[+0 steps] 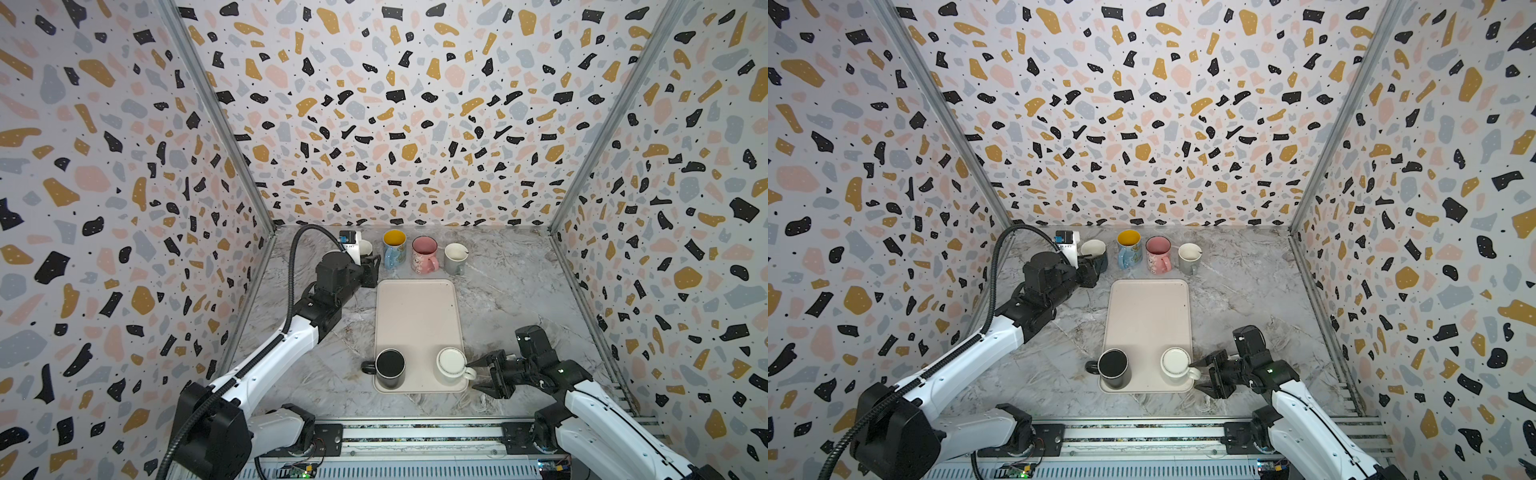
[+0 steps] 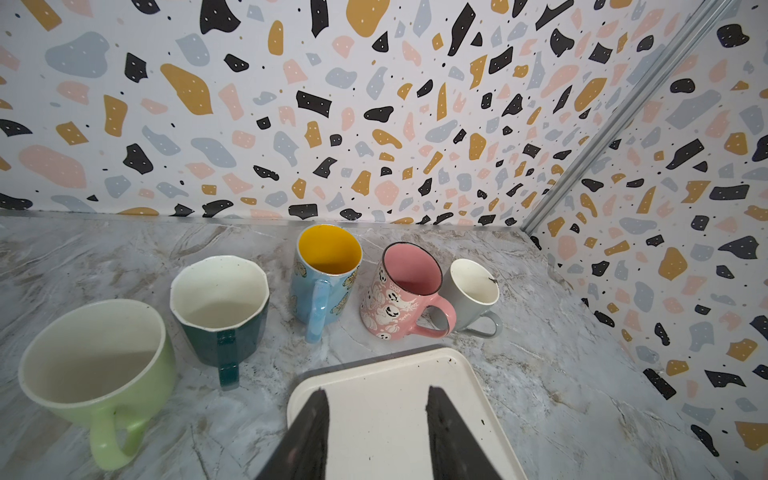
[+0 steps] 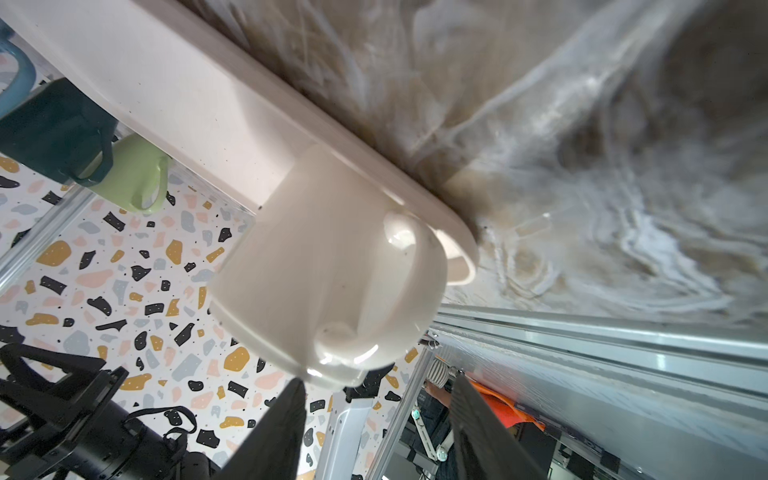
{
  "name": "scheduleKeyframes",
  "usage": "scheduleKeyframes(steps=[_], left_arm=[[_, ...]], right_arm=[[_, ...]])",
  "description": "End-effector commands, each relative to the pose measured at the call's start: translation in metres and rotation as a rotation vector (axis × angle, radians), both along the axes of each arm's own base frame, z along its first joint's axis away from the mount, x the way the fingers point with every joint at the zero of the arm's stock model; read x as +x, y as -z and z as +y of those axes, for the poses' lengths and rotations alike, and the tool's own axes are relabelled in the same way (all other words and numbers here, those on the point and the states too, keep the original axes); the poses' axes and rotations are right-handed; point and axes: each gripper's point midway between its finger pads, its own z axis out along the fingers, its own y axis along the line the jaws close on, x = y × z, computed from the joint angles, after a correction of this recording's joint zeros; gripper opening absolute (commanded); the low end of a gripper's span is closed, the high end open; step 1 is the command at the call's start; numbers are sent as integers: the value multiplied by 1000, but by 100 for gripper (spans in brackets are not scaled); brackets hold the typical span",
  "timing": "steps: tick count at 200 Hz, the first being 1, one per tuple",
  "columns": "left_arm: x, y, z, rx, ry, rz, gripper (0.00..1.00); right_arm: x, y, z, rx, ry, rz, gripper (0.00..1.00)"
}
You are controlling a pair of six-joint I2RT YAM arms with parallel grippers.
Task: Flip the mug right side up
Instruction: 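Lower the right gripper onto the upside-down white mug's handle and close it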
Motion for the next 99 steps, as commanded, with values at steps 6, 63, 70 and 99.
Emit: scheduleKeyframes(steps=[6, 63, 70, 99], left_arm=[[5, -9, 5, 5, -24, -37, 41], [7, -2, 3, 13, -21, -25, 41], [7, -2, 3, 13, -23, -24, 41], [7, 1, 3, 20, -23, -18, 41]], right_arm=[[12, -1, 0, 22, 96, -6, 58], [21, 10, -4, 14, 180, -9, 57], [23, 11, -5, 13, 189, -9, 57], [31, 12, -4, 27, 223, -15, 56]])
